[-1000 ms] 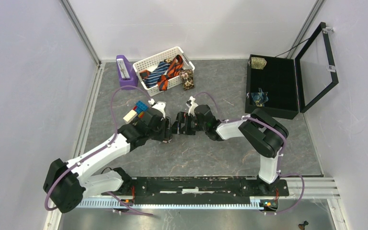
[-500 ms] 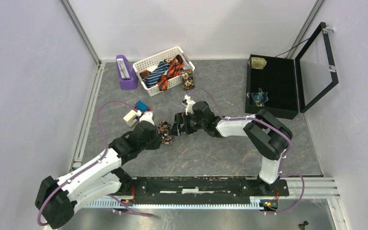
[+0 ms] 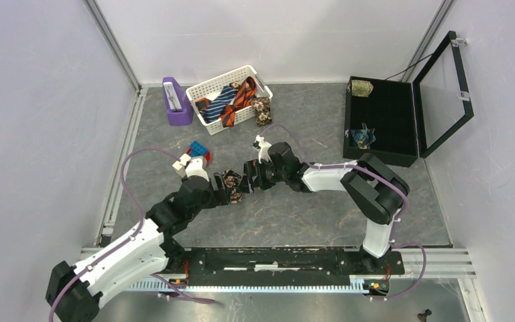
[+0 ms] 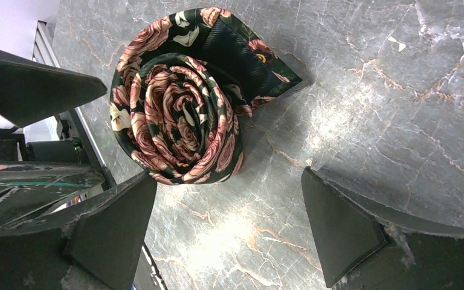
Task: Roll the ties
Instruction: Roll the tie at the center of the board.
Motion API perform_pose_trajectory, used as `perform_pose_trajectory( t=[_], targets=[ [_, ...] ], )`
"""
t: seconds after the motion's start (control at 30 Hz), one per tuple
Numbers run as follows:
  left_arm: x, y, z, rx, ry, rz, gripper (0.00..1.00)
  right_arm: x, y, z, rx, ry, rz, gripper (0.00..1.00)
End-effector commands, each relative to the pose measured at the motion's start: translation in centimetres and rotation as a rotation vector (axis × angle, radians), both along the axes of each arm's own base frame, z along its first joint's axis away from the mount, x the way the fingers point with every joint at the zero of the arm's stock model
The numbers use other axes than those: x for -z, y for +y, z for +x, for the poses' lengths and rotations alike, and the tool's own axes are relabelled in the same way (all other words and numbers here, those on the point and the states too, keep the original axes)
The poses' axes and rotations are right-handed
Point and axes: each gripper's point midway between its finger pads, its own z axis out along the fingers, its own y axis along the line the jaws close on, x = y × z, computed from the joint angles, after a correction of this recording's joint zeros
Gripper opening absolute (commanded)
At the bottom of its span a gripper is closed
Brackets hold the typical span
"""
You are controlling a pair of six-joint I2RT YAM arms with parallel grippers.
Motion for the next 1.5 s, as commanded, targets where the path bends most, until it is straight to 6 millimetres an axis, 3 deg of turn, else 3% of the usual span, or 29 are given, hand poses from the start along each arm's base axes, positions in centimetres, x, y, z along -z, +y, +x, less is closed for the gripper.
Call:
perform_pose_trajectory(
  t=[0.0,0.1,0.17,0.33,0.53,0.77,0.97,1.17,1.33,1.47],
  targets=[
    [0.7,-0.1,0.9,0.020,-0.059,0.022,0.90,-3.0,1.4,0.7,-0.027,-0.064,0.062,0.98],
    [-0.1,0.0,1.6,0.025,-0.132,0.021,0.93,-3.0,1.4,0.7,-0.027,-0.065,0.062,0.98],
    [-2.0,-0.6,2.2,0.066,-0.255,-0.030,0.95,-3.0,1.3,0.7,-0.027,-0.065,0.062,0.98],
    [-4.0,-0.9,2.4,0.123,-0.497,-0.099,0.93,-2.9,1.4,0.5,-0.032,-0.061,0.059,0.98],
    [-3.9,-1.3,2.6,0.151,-0.557,-0.107,0.93,-2.4,1.4,0.5,-0.042,-0.058,0.039,0.98],
    [-2.4,-1.3,3.6,0.170,-0.480,-0.037,0.87,-1.8,1.4,0.6,-0.055,-0.054,0.015,0.98],
    [-4.9,-1.4,2.6,0.203,-0.428,-0.050,0.84,-0.8,1.3,0.7,-0.067,-0.050,-0.015,0.98],
    [-7.1,0.3,1.3,0.151,-0.449,-0.067,0.86,-1.2,1.6,0.8,-0.079,-0.066,-0.001,0.98],
    [-6.1,-0.3,0.1,0.150,-0.370,-0.154,0.75,-2.5,1.8,0.9,-0.096,-0.103,0.016,0.98],
    [-3.9,-0.8,-0.8,0.139,-0.274,-0.215,0.75,-2.5,1.7,0.7,-0.104,-0.104,0.012,0.98]
  ],
)
